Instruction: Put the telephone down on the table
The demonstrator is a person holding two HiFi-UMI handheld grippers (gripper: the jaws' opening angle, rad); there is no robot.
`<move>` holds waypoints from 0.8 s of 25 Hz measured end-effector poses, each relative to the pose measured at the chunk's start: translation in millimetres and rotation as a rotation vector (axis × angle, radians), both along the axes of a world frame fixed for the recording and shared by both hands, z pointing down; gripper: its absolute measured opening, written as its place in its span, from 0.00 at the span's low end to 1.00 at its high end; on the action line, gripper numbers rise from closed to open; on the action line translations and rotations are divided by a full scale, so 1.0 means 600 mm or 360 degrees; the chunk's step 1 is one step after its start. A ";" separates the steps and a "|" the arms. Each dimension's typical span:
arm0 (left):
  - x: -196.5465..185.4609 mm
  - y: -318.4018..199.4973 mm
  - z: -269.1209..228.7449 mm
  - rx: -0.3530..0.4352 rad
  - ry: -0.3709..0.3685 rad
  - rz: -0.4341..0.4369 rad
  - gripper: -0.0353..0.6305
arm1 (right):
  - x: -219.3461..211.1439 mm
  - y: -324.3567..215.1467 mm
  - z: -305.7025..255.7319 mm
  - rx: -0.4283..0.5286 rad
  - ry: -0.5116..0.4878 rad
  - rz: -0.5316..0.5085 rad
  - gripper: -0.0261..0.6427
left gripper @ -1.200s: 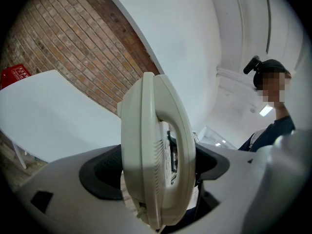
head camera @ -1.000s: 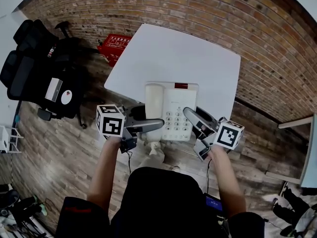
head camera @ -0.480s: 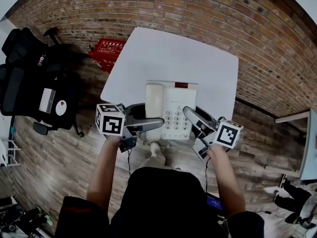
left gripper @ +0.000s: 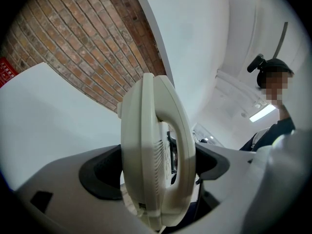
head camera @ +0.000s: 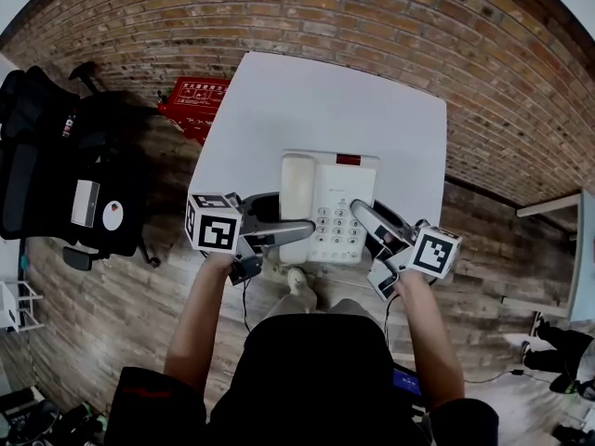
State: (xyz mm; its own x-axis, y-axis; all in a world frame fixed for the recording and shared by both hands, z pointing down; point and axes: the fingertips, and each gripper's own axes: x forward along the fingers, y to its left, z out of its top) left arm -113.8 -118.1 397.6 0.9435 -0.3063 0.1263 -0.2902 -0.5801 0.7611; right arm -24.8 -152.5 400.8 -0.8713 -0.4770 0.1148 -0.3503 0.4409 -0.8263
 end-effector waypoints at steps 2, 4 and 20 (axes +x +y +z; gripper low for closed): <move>0.001 -0.003 0.002 -0.0003 -0.0003 0.0020 0.71 | 0.002 -0.002 0.002 0.0003 -0.0006 0.0032 0.37; 0.003 -0.007 0.004 -0.0005 0.0002 0.0036 0.71 | 0.003 -0.004 0.002 0.0002 -0.0022 0.0058 0.37; 0.017 -0.013 0.051 -0.0083 -0.0016 0.0123 0.71 | 0.021 -0.005 0.050 -0.0065 0.0019 0.0124 0.37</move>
